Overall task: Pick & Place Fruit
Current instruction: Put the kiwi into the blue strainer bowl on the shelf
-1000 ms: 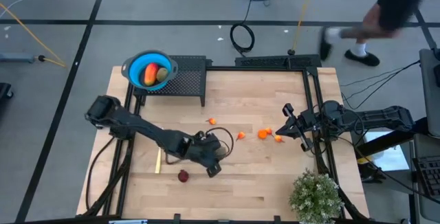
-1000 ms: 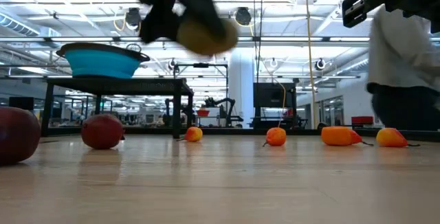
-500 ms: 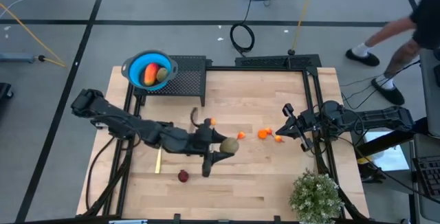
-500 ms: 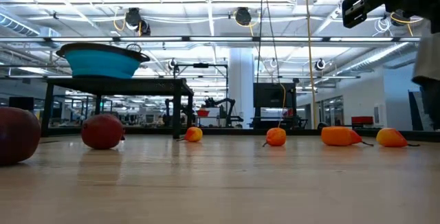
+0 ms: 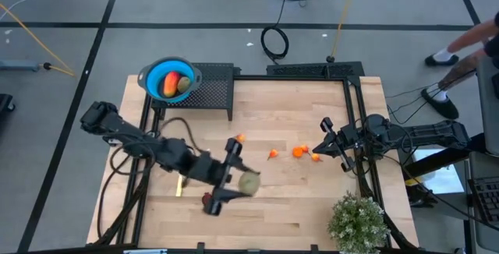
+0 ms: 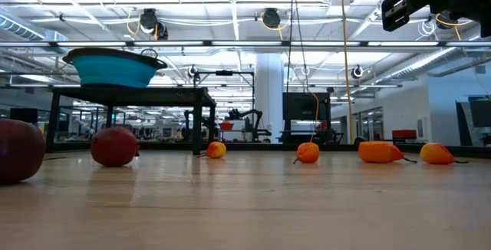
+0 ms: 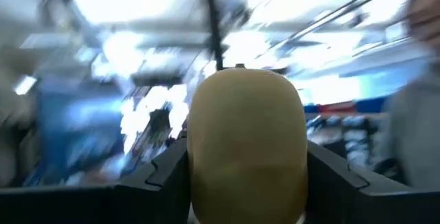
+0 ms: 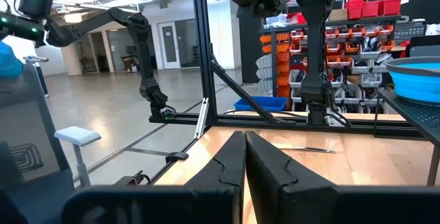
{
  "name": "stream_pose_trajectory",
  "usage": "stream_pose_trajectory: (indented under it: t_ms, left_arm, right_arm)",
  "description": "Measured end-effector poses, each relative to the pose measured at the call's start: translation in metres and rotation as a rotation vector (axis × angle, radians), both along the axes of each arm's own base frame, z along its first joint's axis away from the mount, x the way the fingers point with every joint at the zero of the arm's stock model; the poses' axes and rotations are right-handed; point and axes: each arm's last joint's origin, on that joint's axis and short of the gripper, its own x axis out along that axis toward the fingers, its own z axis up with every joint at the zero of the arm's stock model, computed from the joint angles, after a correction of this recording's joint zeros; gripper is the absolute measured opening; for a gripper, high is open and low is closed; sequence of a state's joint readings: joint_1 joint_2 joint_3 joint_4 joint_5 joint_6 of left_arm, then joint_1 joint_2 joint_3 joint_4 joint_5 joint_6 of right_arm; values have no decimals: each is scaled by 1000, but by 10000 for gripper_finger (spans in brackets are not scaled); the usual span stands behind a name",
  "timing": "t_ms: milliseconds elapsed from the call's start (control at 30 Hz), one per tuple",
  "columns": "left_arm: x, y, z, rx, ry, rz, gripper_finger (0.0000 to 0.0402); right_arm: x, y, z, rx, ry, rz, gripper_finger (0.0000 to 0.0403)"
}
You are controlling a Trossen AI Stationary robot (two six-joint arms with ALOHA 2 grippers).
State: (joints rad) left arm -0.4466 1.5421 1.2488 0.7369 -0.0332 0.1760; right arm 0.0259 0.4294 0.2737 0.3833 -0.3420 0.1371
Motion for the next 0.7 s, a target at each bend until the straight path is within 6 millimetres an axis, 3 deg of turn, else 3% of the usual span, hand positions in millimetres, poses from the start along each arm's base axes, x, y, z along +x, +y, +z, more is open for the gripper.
stream_pose_trajectory:
  t_ms: [267, 500, 700]
  left_arm:
    - [-16, -13, 14, 226, -326, -142, 186]
    - [-22, -22, 15, 343, -430, -98, 214]
    - [-24, -24, 14, 381, -463, -105, 201]
  right_arm:
    - [0, 0, 0, 0, 0, 0, 4]
    - [0, 0, 0, -12, -5, -2, 4]
    - [0, 0, 0, -28, -11, -4, 4]
